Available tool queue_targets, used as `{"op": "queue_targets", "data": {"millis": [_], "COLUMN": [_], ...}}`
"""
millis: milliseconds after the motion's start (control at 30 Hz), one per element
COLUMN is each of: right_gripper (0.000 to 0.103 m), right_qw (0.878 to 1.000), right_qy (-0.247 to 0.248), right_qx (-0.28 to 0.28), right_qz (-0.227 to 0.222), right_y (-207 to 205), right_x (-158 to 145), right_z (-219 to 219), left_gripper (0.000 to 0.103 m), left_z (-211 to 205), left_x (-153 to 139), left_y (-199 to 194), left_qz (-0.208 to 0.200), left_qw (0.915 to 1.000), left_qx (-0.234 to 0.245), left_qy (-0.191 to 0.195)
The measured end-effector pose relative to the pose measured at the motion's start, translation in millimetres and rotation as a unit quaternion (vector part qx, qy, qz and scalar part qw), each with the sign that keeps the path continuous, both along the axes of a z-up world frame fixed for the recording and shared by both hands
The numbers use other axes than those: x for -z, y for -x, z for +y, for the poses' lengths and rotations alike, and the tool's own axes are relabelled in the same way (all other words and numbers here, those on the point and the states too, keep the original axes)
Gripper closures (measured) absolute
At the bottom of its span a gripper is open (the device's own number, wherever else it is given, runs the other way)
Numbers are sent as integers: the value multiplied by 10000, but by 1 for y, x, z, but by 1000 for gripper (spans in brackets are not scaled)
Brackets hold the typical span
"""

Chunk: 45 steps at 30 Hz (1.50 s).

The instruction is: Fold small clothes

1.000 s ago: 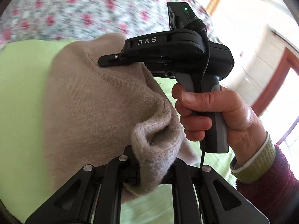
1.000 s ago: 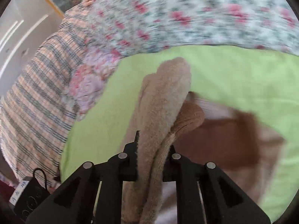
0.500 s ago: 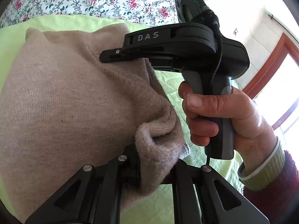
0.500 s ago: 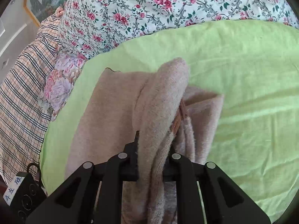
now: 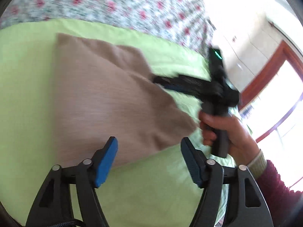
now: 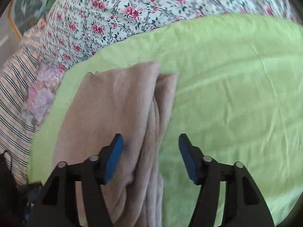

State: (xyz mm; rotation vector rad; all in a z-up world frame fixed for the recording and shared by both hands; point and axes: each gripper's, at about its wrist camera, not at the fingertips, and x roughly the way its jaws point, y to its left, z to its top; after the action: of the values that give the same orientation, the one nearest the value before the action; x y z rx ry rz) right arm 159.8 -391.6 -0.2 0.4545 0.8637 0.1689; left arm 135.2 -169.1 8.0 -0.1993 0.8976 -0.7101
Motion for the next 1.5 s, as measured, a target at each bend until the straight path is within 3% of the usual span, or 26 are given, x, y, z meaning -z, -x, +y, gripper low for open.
{"op": "queue_targets", "data": {"millis": [33, 167, 267, 367, 433, 500, 533, 567, 600, 667, 767, 933, 1133, 1233, 1300, 1400, 1500], "right_gripper": [35, 31, 31, 30, 31, 31, 33, 53, 60, 68, 71, 72, 72, 72, 72, 68, 52], "right_qw": [9998, 9980, 9962, 9947, 9934, 9925, 9918, 9902, 9887, 9908, 9917, 9891, 9860, 9865, 9890, 9918, 9922], "right_qy": [-178, -615, -831, -920, -961, -960, -958, -1019, -1086, -906, -920, -1006, -1079, -1013, -777, -490, -474], "right_qx": [-10, -167, -256, -350, -491, -609, -681, -771, -808, -814, -813, -1070, -1253, -1278, -1259, -1175, -1112], "right_qz": [-4, 18, 98, 311, 398, 442, 501, 563, 643, 589, 378, 124, -224, -145, 67, 137, 290], "right_y": [6, 10, 1, -16, -29, -41, -47, -52, -56, -55, -42, -12, 4, 5, 3, 4, 7], "right_x": [1, 7, 15, 29, 36, 38, 39, 41, 43, 38, 22, 4, -3, 9, 24, 34, 31], "right_z": [-2, 0, 1, 1, 4, 7, 10, 14, 16, 22, 32, 82, 157, 187, 203, 211, 204], "left_gripper": [22, 21, 21, 21, 12, 11, 15, 30, 44, 54, 60, 61, 61, 60, 60, 51, 44], "left_z": [16, 57, 63, 56, 47, 45, 43, 39, 37, 36, 44, 85, 155, 187, 202, 214, 228], "left_x": [-2, 7, 27, 47, 64, 71, 70, 69, 69, 69, 53, 9, -10, 0, 21, 47, 48], "left_y": [-5, -49, -90, -117, -139, -145, -148, -149, -147, -145, -131, -80, -27, -18, -20, -20, -20], "left_qz": [-11, 383, 896, 1216, 1435, 1363, 1251, 1122, 1067, 1057, 854, 343, 1, 128, 364, 581, 676], "left_qw": [9998, 9968, 9937, 9910, 9882, 9889, 9904, 9924, 9932, 9933, 9949, 9987, 9996, 9992, 9985, 9970, 9949], "left_qx": [-204, -700, -577, -459, -362, -309, -310, -290, -235, -239, -227, -145, -224, -329, -402, -498, -587], "left_qy": [-8, 105, 337, 308, 388, 507, 492, 422, 402, 411, 490, 361, 155, 175, 109, 105, 468]}}
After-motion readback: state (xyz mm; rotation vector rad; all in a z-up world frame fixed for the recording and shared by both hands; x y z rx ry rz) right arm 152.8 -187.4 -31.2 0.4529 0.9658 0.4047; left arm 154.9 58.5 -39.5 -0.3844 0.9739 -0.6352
